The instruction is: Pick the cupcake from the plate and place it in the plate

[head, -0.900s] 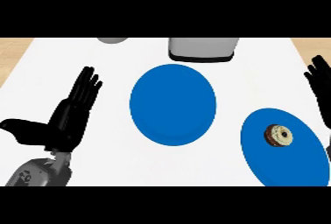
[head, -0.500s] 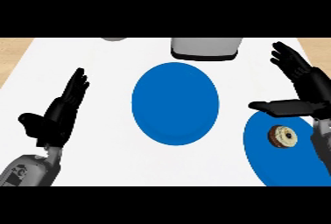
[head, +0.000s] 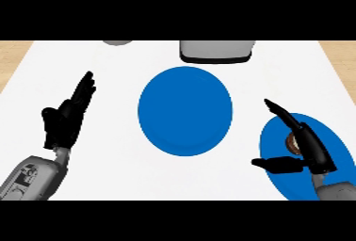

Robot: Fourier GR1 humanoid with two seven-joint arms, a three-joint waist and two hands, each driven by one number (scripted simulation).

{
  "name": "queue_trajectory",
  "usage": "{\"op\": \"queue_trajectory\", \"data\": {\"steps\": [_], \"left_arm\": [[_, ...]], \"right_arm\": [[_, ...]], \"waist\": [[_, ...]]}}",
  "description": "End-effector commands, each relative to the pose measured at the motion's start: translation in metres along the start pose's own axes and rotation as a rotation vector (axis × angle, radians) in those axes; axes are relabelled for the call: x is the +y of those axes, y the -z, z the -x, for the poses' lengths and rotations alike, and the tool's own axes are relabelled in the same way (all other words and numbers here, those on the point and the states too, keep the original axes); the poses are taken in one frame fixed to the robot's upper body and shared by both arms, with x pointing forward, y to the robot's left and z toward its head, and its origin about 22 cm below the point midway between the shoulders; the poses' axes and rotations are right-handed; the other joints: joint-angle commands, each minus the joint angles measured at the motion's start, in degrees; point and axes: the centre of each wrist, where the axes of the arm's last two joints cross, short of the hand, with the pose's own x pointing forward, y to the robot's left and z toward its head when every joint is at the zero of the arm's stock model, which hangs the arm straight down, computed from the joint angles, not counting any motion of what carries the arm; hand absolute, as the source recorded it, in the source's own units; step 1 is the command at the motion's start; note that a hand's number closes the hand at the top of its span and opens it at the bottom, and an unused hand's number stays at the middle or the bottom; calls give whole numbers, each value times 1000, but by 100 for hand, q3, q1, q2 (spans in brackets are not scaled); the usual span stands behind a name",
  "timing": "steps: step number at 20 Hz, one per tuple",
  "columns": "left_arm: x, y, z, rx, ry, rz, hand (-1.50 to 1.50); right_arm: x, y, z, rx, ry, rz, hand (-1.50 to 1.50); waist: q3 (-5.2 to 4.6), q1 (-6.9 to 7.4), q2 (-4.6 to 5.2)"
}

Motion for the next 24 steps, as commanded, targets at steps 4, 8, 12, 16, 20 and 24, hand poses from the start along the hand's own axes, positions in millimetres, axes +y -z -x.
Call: {"op": "queue_trajectory", "data": {"steps": [4,8,12,16,20,24], "left_arm": [[6,0,7,25,40,-3,0],[-2,5,4,20,8,-11,0],[3,5,7,2,14,-17,0],[6,6,10,26,13,0,0],[-4,7,-2,-2,15,-2,0],[-6,8,-5,-19,14,27,0]], "right_arm": [[-41,-29,-7,-114,-216,109,-150],[-81,-33,-55,-73,-303,84,-150],[-123,-24,-77,142,-514,-47,-150],[-117,-31,-92,269,-530,-160,-150],[-127,-21,-98,348,-591,-213,-150],[-113,2,-84,401,-559,-242,-150]], "waist": [[4,-18,-24],[-1,-52,-32],[-17,-17,-26],[-5,-9,-20],[2,59,-11],[5,112,6]]}}
